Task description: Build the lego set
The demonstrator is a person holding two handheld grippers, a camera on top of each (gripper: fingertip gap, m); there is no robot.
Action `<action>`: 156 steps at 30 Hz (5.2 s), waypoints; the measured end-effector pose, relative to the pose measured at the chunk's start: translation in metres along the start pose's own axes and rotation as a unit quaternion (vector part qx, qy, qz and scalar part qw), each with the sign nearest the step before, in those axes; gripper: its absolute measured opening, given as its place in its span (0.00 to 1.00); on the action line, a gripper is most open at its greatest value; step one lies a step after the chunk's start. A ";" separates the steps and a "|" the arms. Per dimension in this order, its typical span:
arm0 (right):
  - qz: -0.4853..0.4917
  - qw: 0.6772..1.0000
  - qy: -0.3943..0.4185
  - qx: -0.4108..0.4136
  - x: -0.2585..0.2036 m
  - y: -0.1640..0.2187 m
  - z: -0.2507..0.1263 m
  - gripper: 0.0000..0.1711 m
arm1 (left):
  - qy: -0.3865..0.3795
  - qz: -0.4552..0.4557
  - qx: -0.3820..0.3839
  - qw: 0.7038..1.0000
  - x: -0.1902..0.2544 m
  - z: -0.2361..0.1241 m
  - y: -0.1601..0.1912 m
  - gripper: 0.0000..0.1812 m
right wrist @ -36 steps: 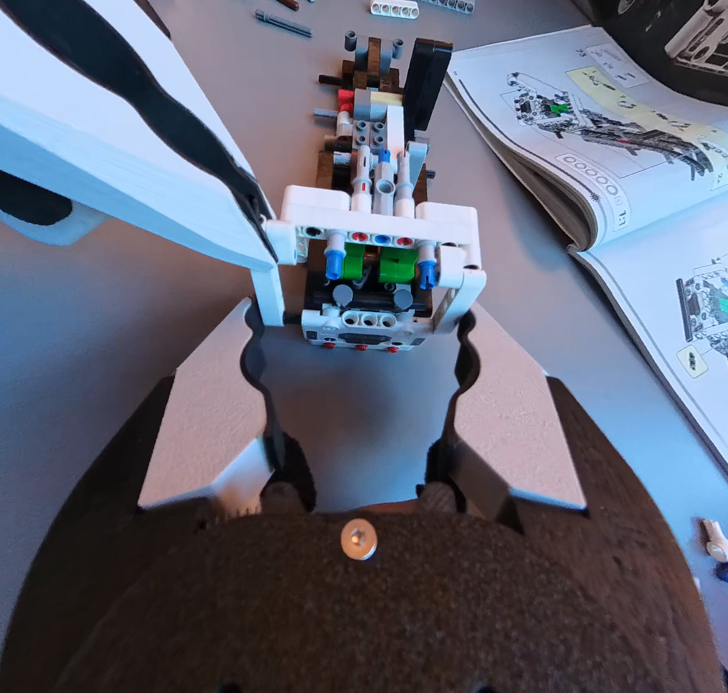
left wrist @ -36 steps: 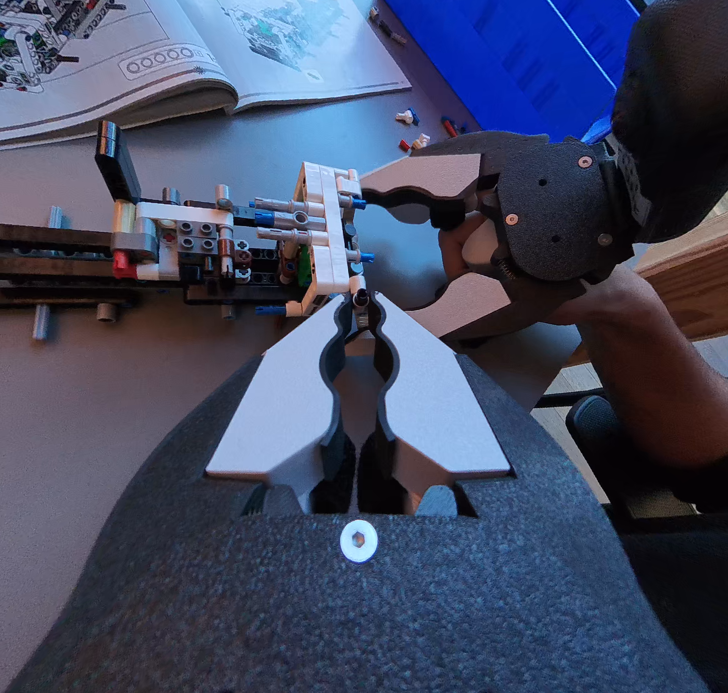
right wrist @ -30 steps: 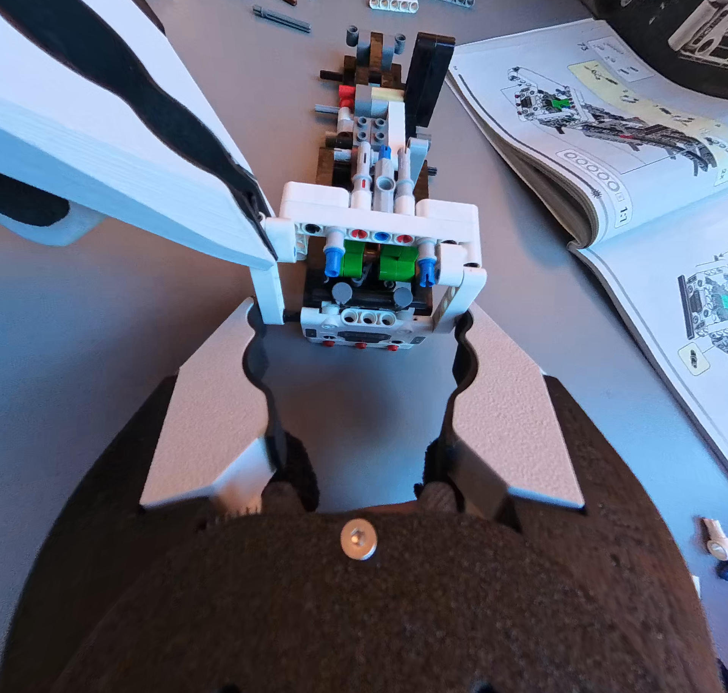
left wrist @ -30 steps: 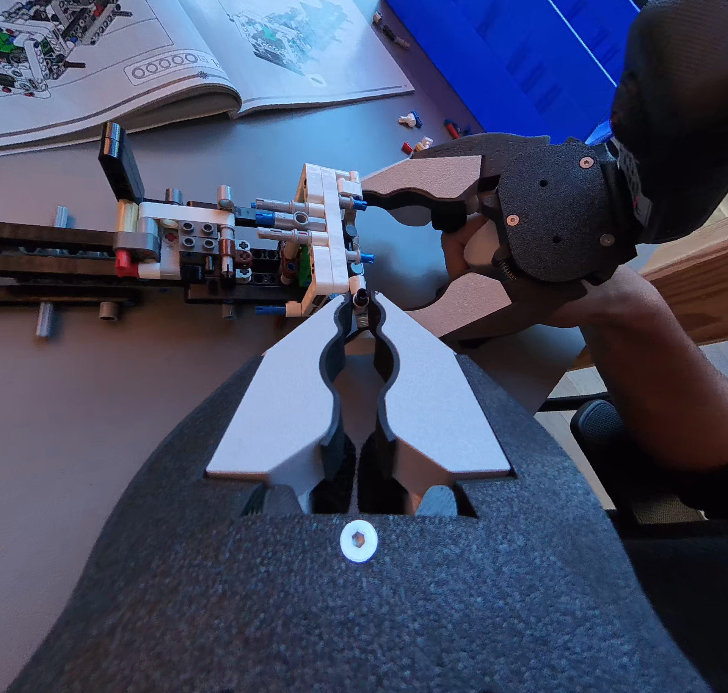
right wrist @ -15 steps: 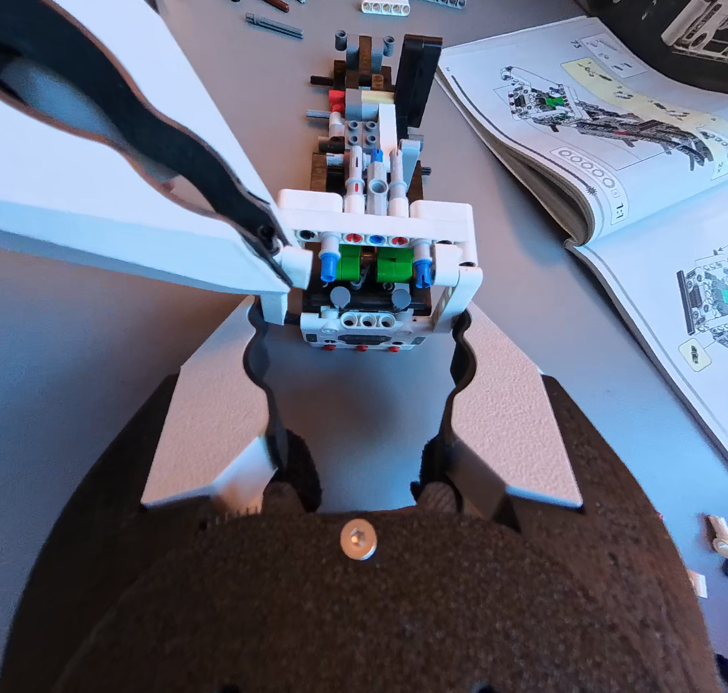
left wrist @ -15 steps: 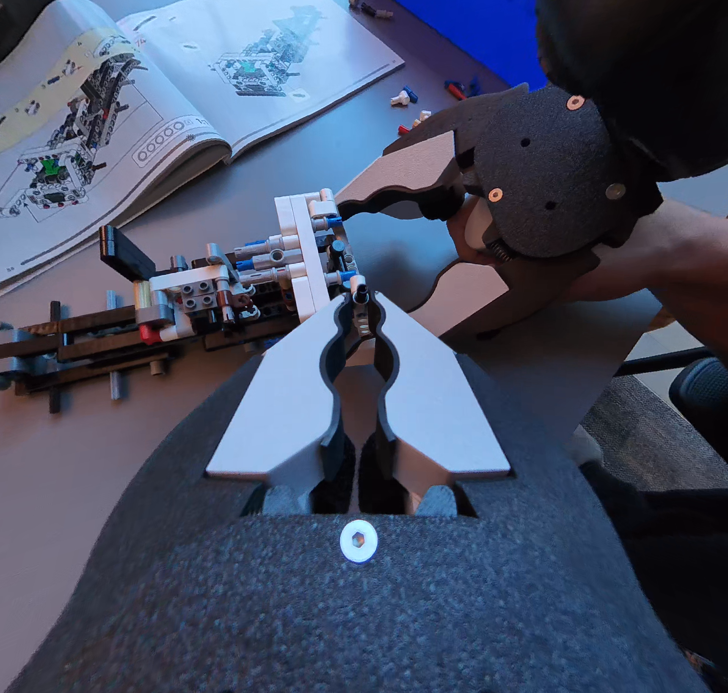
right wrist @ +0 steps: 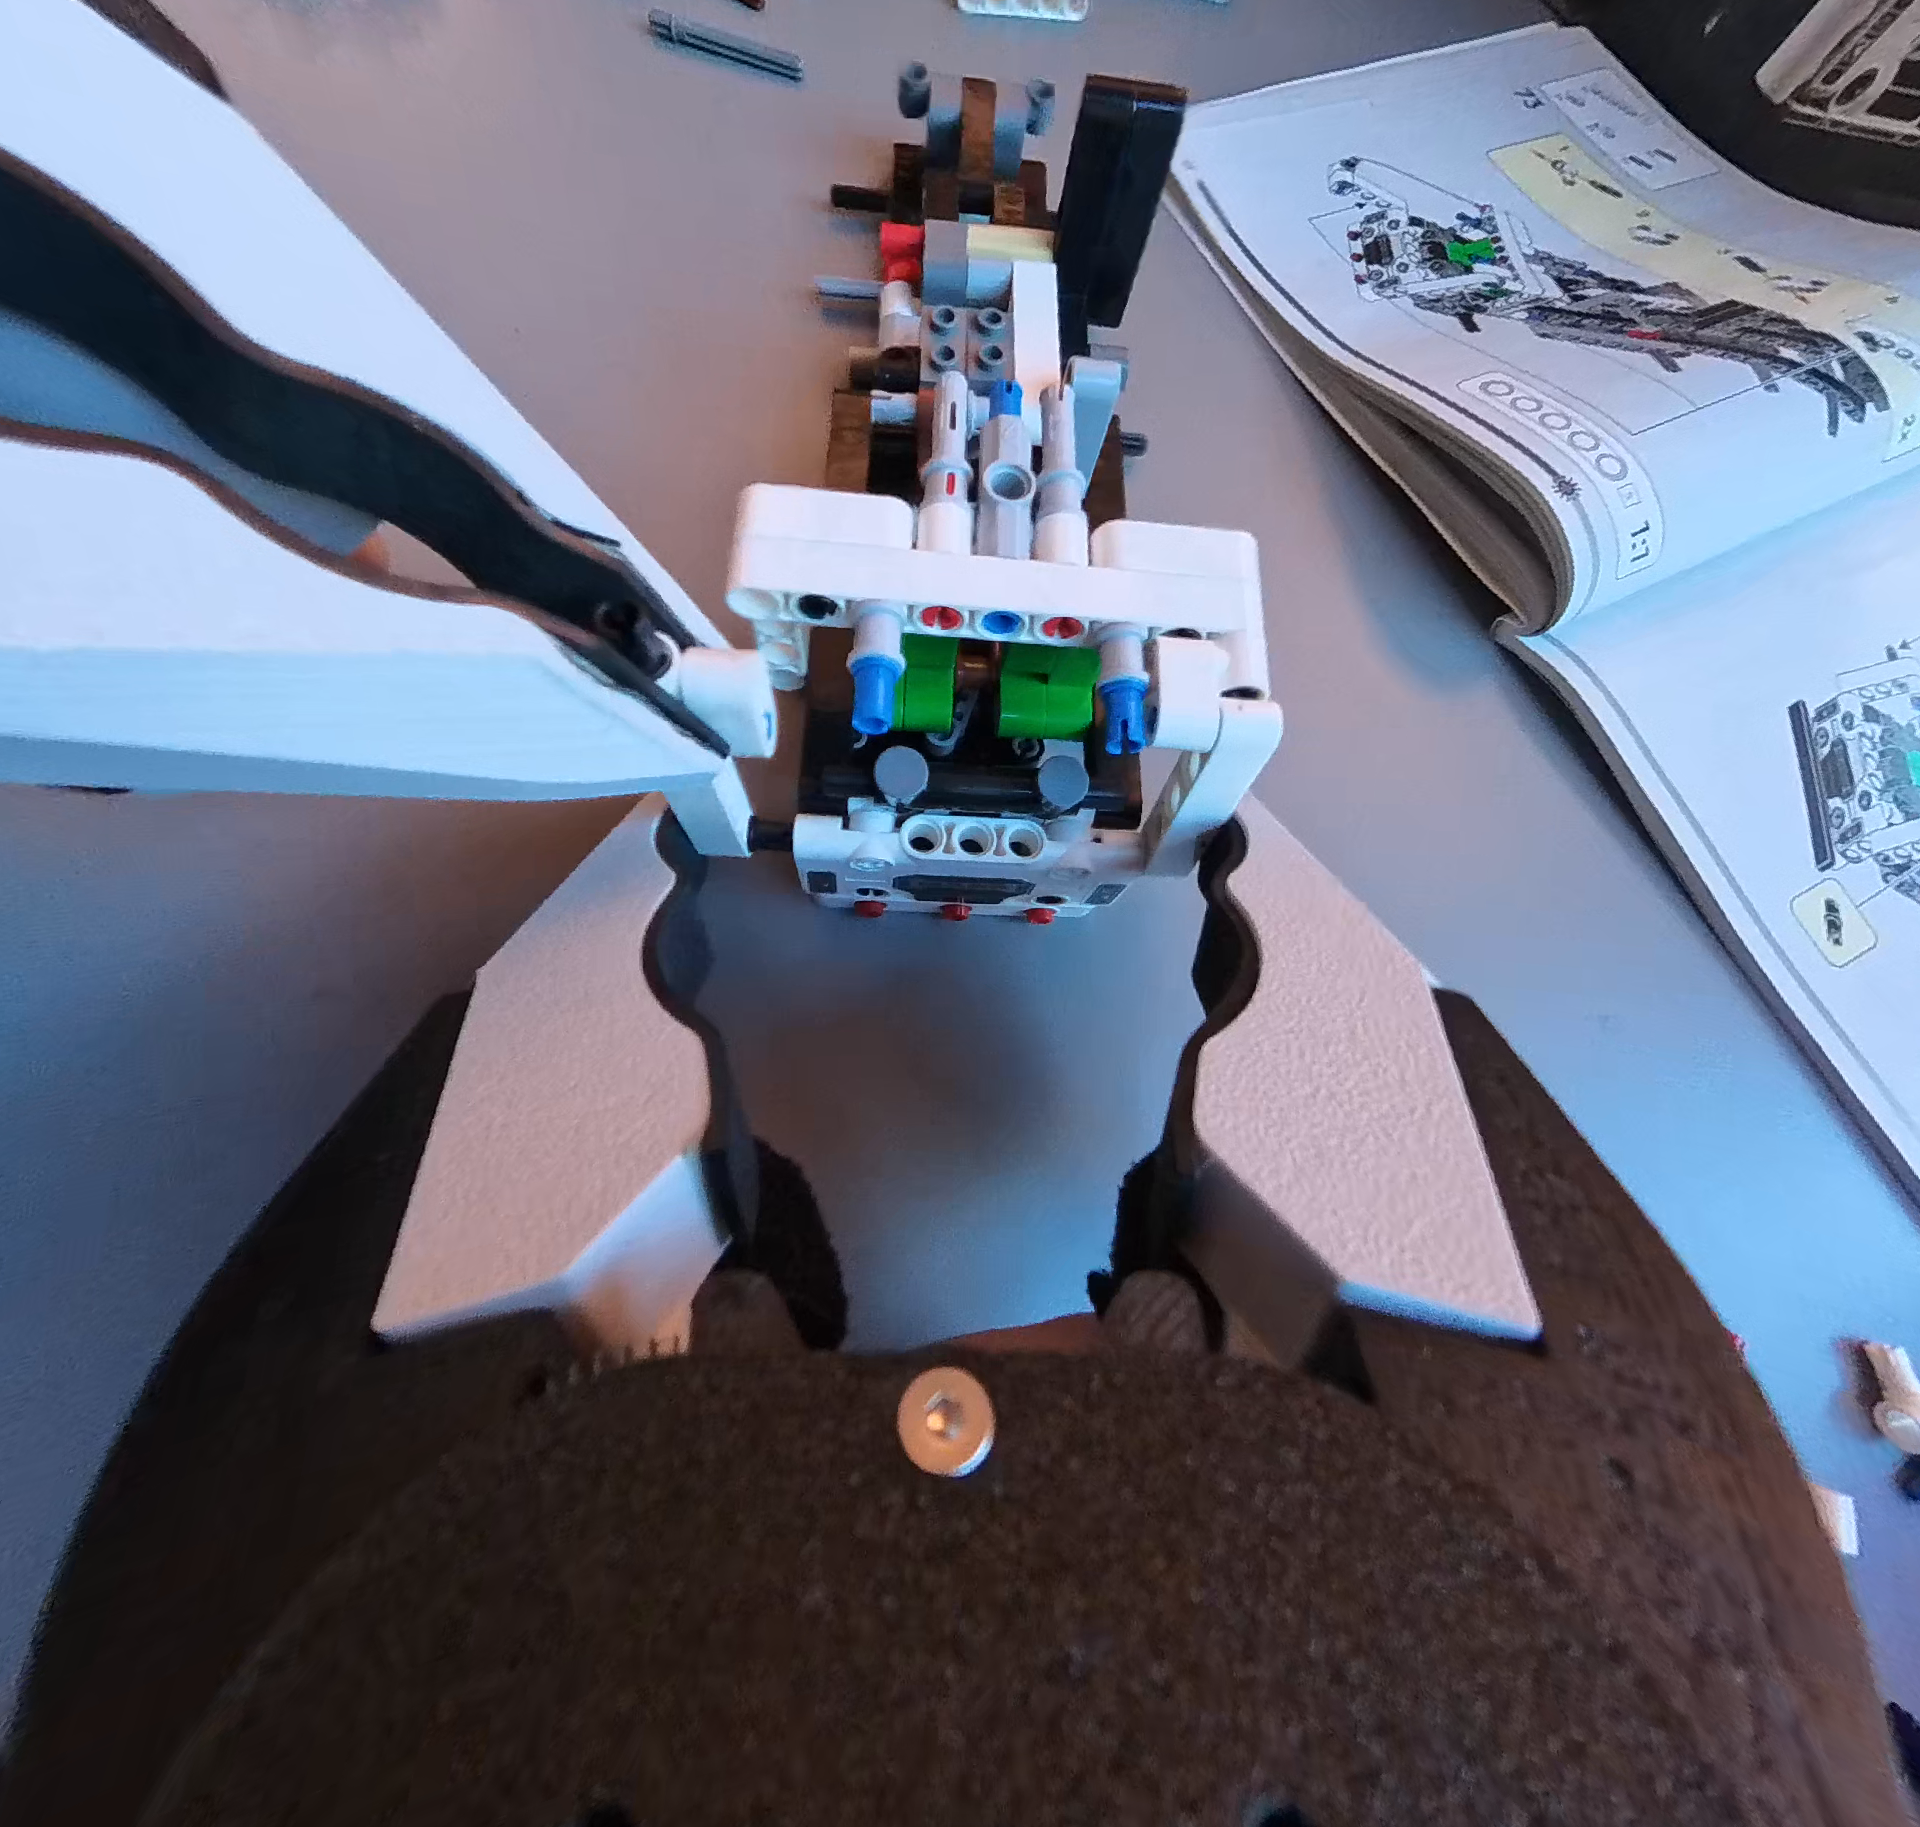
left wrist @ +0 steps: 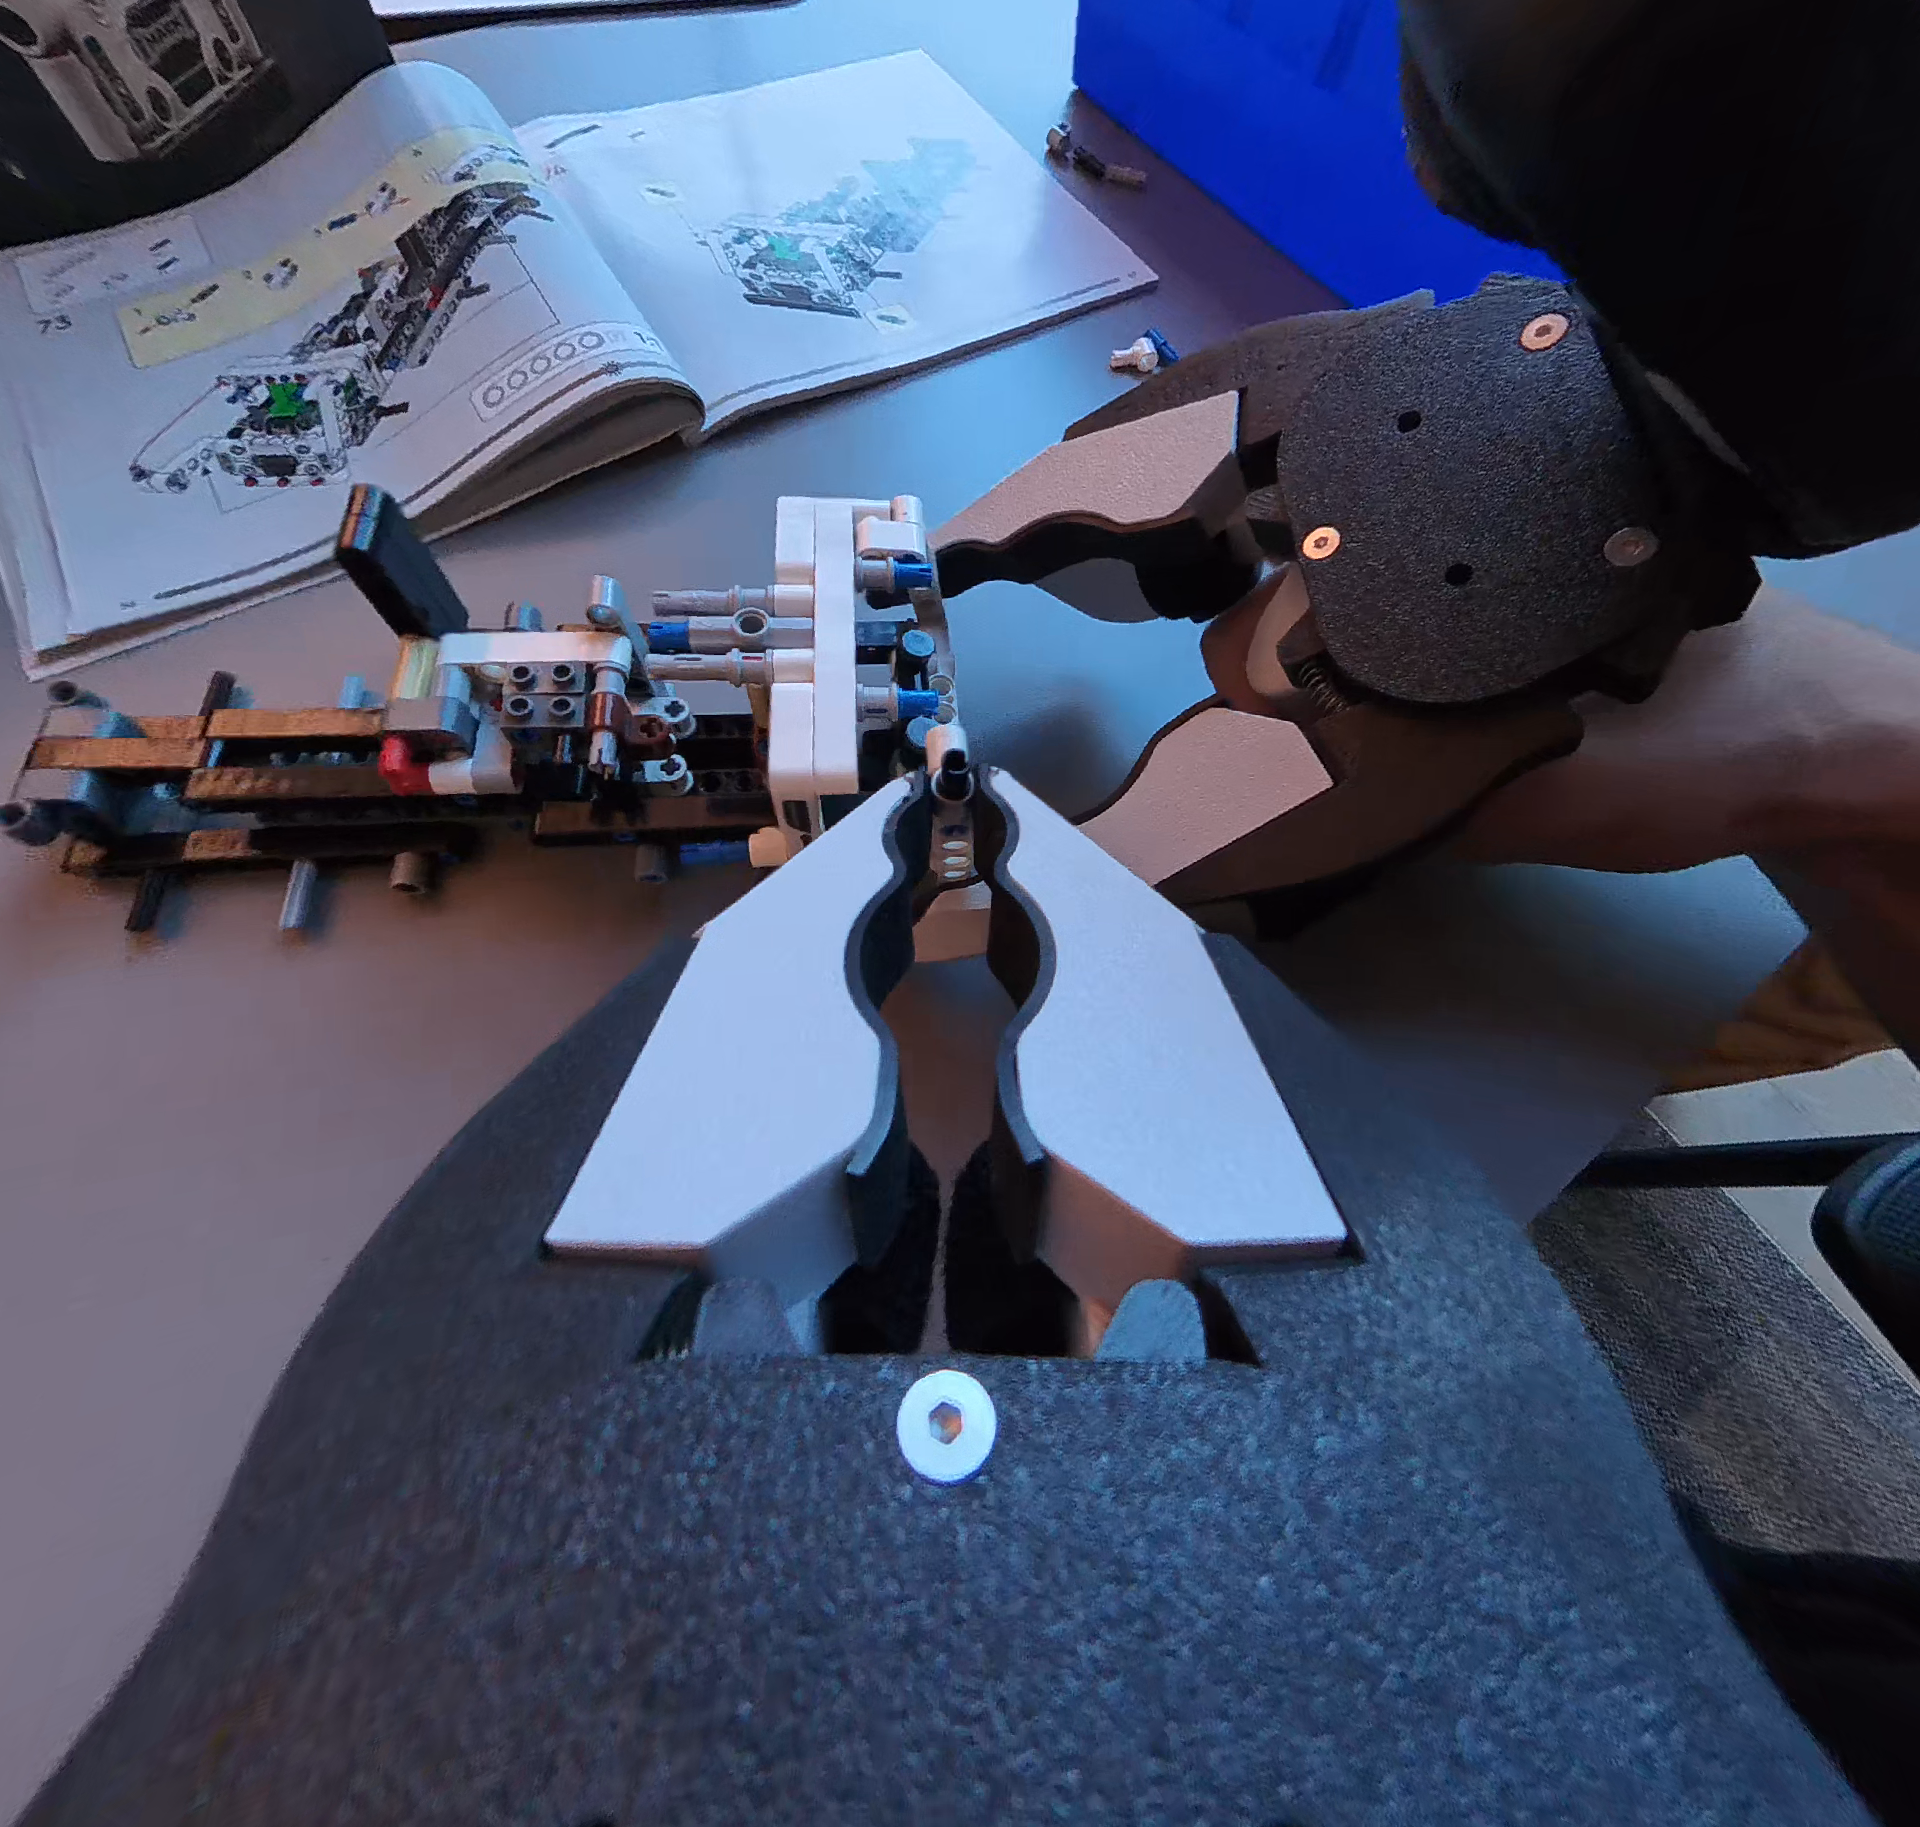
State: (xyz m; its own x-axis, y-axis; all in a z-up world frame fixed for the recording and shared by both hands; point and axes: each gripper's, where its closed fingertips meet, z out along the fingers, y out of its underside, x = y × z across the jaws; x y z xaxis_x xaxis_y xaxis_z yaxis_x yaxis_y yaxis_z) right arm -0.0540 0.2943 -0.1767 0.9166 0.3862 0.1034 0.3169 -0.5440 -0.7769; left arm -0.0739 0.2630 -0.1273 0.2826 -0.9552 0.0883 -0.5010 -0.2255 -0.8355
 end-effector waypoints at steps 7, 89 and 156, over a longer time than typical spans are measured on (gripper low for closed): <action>0.022 1.000 0.002 -0.007 0.001 0.003 -0.001 0.56 | -0.003 -0.004 0.002 1.000 0.000 0.001 0.000 0.03; 0.028 0.999 -0.008 -0.013 0.003 0.005 0.000 0.54 | 0.085 -0.003 0.073 0.994 0.000 0.002 -0.004 0.03; 0.017 0.985 0.082 0.149 -0.028 -0.027 -0.050 0.19 | 0.211 -0.149 0.016 0.966 0.007 -0.002 -0.005 0.04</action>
State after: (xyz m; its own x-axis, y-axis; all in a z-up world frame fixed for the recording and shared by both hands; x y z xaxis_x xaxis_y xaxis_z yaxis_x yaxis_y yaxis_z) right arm -0.0759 0.2605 -0.1276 0.9602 0.2333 0.1538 0.2219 -0.3021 -0.9271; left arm -0.0707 0.2572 -0.1213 0.0483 -0.8434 0.5351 -0.4206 -0.5031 -0.7550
